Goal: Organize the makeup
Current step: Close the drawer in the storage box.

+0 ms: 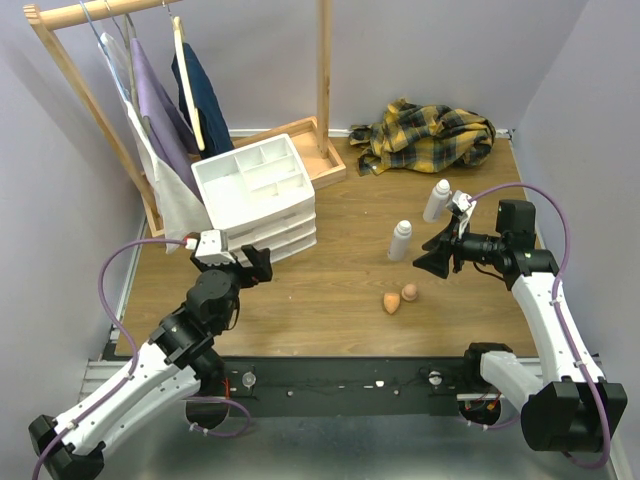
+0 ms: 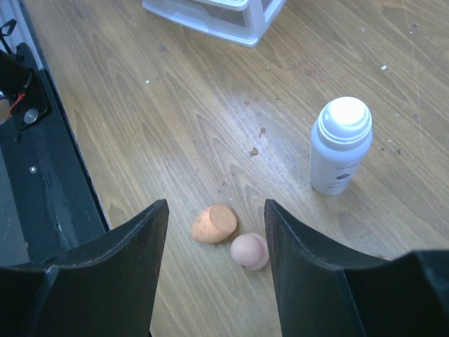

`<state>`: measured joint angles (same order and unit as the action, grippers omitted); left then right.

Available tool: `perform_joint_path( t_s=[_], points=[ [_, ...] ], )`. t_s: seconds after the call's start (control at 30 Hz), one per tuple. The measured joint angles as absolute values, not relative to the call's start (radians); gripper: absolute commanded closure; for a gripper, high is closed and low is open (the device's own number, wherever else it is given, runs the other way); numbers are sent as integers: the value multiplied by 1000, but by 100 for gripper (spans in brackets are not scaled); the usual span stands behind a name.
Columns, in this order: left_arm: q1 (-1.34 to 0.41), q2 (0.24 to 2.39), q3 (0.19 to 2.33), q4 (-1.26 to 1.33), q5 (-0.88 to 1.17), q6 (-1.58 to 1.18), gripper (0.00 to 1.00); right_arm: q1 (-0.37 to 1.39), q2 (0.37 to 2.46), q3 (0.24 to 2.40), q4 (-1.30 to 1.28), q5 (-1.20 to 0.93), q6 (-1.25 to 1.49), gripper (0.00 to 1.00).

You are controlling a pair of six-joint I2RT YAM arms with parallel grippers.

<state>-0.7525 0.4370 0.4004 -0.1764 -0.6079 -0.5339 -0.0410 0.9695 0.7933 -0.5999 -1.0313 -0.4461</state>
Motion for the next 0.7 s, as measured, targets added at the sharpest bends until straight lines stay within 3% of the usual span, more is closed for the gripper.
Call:
perform_joint_path(
  t_s=[0.33,0.7],
  points=[
    [-745,465,422,-219,-712,-545,1,-41,986,793,-600,-1032,-446,35],
    [-668,609,573,-261,-694,-545,1,-41,987,793,-600,-1033,-452,35]
  ],
)
